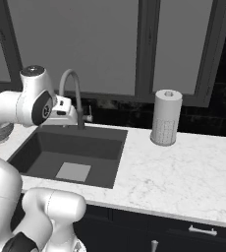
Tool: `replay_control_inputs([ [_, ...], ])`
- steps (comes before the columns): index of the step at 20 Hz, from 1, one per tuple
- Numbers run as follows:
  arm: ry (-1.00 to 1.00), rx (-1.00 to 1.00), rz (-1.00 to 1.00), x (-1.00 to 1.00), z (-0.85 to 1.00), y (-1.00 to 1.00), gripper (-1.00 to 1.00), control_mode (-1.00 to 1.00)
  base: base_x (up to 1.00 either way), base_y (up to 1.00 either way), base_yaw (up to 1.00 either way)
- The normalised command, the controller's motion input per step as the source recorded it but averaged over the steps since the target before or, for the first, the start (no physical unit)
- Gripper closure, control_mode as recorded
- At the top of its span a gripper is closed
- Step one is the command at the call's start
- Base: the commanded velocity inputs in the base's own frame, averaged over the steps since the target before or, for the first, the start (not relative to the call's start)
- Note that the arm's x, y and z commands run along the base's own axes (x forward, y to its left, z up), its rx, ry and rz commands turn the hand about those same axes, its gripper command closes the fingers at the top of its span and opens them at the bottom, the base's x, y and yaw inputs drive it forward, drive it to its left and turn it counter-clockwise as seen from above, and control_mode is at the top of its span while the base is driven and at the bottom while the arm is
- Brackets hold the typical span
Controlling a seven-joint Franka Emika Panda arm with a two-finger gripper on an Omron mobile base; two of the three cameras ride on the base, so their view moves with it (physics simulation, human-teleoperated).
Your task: Put the colander in the sink, put the pear, mango, mango in the colander, and turn on the sink faucet and pour water over the colander.
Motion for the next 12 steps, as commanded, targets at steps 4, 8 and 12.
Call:
replay_control_inputs([
  [4,0.0,0.0,0.04,-0.27,-0.1,0.23,-1.0,-1.0,0.0,0.0,0.0],
  [8,0.0,0.07,0.01,-0.26,-0.12,0.21,-1.0,-1.0,0.0,0.0,0.0],
  [12,0.05,0.05,0.0,-0.14,-0.12,0.32,-1.0,-1.0,0.0,0.0,0.0],
])
